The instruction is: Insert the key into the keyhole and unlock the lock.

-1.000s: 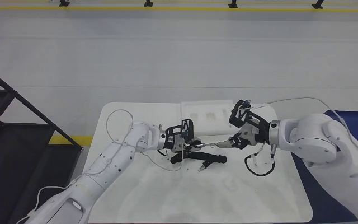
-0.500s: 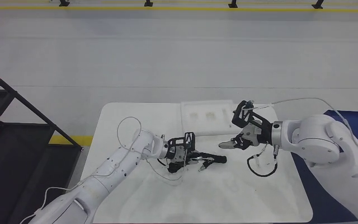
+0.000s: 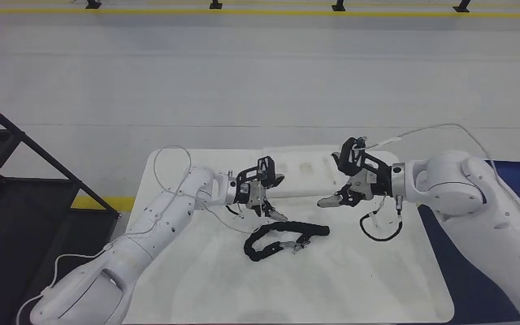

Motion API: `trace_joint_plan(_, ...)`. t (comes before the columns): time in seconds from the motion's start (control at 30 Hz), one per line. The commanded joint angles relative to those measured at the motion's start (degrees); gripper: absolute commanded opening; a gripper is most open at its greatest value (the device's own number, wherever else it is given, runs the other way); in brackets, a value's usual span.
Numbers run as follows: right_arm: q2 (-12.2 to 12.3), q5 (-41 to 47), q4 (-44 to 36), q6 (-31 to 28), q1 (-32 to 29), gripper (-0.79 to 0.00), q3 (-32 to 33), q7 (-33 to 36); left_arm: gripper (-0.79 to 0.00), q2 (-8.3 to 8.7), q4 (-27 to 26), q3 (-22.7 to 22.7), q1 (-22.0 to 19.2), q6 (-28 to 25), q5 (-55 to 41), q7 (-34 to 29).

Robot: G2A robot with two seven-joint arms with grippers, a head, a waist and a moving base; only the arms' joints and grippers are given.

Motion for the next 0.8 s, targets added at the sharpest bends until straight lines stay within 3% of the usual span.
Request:
trace_joint_plan(0.0, -0.8, 0.3, 3.3, -3.1, 3.2, 0.000, -1.4, -0.9, 0.000, 0.71, -0.4, -0.1, -1.9, 0.0, -1.4, 0.1)
trace_joint_plan(0.4, -6.8, 0.6, 23.3, -15.2, 20.4, 0.000, -9.7, -6.9, 0.000, 4.16, 3.0, 0.4, -14.4, 0.0, -14.7, -4.3)
trace_joint_plan(0.77, -9.5, 3.6, 29.1, -15.2, 28.6, 0.000, -15.3, -6.2, 0.000, 8.25, 3.4, 1.4, -21.3, 0.0, -26.8, -14.4)
